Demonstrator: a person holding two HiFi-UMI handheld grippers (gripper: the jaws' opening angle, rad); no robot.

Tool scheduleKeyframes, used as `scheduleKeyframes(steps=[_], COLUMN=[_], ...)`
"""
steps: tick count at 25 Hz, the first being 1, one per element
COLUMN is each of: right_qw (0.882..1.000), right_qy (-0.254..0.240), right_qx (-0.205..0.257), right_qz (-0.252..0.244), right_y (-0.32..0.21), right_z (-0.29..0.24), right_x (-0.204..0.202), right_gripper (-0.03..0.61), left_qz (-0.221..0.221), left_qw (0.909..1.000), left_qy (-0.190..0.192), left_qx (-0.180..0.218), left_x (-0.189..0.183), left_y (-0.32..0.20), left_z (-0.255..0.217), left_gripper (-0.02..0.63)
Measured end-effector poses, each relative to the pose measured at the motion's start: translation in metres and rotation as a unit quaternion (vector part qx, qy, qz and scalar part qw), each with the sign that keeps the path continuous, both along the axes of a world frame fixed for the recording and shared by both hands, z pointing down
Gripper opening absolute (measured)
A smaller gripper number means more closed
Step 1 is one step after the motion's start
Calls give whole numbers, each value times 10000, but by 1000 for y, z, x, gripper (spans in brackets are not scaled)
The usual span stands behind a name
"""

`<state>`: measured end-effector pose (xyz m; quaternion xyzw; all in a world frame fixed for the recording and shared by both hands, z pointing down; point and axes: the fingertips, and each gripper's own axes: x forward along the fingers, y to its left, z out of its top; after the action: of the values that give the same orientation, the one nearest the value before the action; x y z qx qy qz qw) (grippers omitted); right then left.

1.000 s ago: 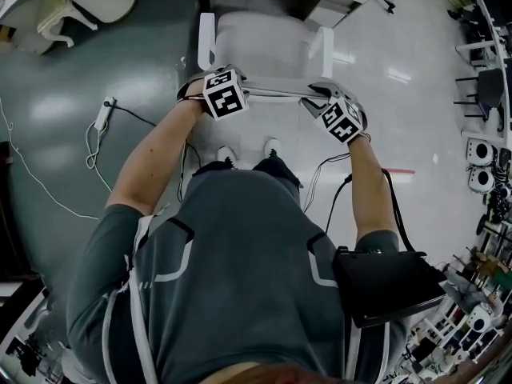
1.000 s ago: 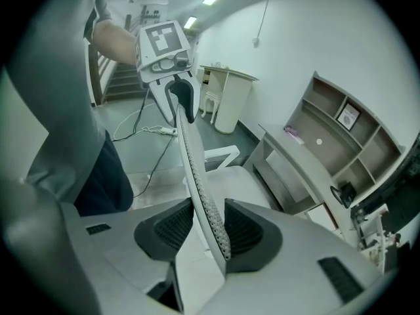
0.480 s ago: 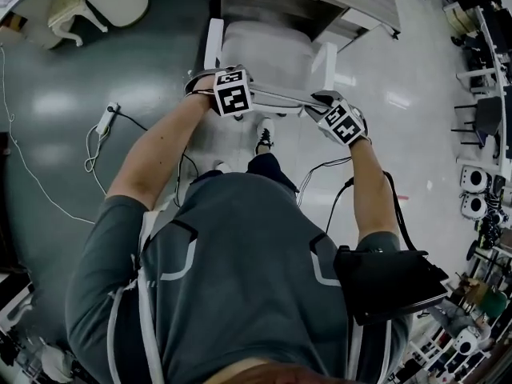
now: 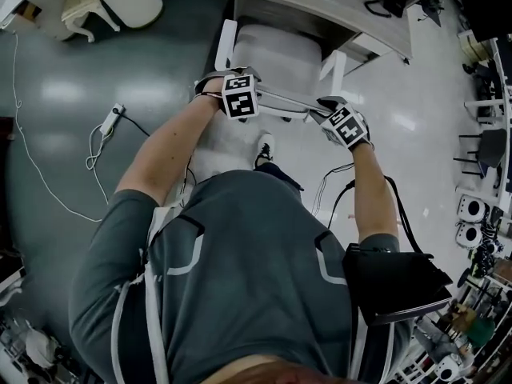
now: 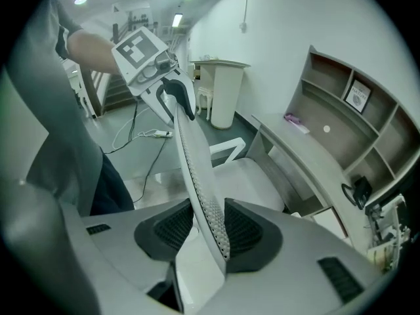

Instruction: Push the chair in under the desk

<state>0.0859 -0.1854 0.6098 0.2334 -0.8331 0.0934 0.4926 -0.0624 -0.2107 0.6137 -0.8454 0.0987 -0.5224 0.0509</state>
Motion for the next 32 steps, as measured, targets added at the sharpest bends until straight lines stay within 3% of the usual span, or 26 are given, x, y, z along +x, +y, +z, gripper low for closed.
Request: scheduleKeyframes(steps=[10,32], right_qw=[10000,9991], right_qy=[52,78], right_qx=[57,321], right_qz=[-55,-260], right_y=[-61,-168], right_z=[0,3], right_x=[14,56], right_gripper=[160,160], left_qz=[-161,-558], left_qw=[9993,9965], left_qy=[-159,-543], left_qx=[-306,-310], left_x=[11,48], left_y=[-63,-169], left_z=[1,10], left_gripper=[161,176])
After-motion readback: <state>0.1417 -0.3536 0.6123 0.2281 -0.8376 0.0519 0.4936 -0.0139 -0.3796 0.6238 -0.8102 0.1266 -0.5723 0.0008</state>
